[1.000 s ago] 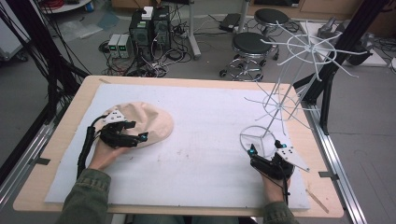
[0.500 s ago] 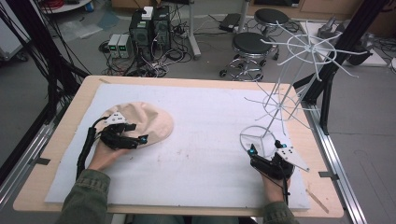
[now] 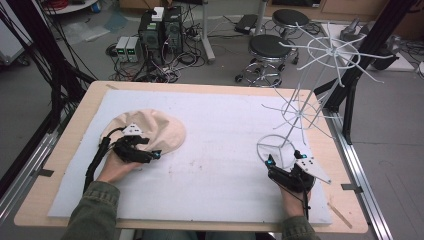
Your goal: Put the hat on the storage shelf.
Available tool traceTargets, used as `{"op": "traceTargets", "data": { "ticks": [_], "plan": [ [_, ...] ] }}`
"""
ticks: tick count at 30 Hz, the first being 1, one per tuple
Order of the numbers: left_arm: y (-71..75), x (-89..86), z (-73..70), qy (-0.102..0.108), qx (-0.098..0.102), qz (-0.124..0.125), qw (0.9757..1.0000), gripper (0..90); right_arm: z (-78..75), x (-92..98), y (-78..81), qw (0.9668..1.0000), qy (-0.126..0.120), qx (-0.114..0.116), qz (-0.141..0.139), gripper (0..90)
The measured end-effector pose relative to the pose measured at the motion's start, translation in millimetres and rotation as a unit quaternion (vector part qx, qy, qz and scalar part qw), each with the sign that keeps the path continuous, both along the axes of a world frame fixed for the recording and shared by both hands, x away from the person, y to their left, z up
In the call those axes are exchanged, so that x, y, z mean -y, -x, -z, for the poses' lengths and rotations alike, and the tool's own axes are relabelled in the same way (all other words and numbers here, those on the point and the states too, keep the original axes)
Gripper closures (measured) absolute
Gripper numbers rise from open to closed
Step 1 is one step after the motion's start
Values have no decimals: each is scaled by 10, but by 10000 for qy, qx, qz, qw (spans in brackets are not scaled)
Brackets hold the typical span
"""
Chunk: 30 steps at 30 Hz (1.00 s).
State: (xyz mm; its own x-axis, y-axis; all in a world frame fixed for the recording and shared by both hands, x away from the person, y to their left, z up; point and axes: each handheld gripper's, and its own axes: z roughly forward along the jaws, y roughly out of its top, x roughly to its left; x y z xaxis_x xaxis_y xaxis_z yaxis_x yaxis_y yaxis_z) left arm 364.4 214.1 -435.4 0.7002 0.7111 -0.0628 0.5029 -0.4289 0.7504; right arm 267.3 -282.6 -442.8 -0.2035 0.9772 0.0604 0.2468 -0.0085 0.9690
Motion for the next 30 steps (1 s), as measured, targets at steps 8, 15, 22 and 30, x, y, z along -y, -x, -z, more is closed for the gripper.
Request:
{"op": "traceTargets", "data": {
  "ticks": [8,15,22,30],
  "plan": [
    [-15,11,30,-136,-44,-59,9999,350,-1,-4,8,10000,-26,-50,9,56],
    [-32,27,59,-221,-27,-72,9997,458,5,3,-5,10000,61,3,-8,55],
    [-3,55,23,-181,29,-91,9998,656,6,3,-9,10000,93,5,-2,56],
    [76,53,-115,214,612,-108,9978,818,8,5,-8,10000,85,-8,-10,55]
  ]
}}
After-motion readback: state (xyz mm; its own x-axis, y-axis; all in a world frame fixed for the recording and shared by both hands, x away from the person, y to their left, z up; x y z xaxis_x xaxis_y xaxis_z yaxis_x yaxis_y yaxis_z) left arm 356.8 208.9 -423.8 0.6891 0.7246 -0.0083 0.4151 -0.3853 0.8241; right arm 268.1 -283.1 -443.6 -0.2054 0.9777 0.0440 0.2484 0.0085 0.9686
